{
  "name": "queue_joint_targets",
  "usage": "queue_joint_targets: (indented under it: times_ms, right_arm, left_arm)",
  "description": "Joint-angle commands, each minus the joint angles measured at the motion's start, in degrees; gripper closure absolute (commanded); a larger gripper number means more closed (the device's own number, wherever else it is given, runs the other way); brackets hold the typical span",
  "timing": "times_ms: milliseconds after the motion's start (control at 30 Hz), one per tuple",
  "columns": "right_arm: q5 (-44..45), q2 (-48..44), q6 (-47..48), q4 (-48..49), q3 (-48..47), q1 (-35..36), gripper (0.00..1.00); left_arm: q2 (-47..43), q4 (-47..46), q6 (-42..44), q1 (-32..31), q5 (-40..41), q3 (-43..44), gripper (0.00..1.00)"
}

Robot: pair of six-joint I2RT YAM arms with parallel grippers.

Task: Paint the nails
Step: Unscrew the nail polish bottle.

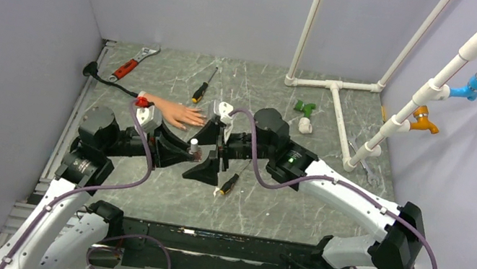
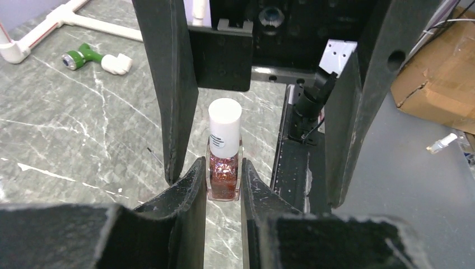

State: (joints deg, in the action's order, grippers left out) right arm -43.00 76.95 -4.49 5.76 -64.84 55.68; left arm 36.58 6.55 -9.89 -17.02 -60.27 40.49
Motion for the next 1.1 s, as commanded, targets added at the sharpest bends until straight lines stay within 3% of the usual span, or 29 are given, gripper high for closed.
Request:
queue_joint_targets:
  times_ms: [0,133,467,833,1067]
  right_arm:
    - [6.83,-1.52,-3.41,2.40,1.07,0.55,0.00]
    - [15.29,-2.93,-4.73,1.90,0.90,0.56,0.00]
    - [26.60,-5.55,-7.74,2.07,-0.56,0.67,0.01]
    - [35.91,-1.52,-7.52,-1.94,-6.40,2.24,0.28]
    - [36.44,1.34,-7.11,-4.33,-9.56,3.42,0.35]
  left_arm:
    - [-0.58,-2.32,1.80,-0.10,3.55,1.90,1.00]
    - [-0.82,-1.67,1.90,-0.12,5.92,1.92,1.00]
    - [-0.86,-0.23,1.20,-0.12,14.49,2.03,1.00]
    - [-1.00,-0.22,-0.48,-0.11,18.34,1.78,1.00]
    - [-0.70,0.78,-0.15,-0.12,19.91,2.18,1.00]
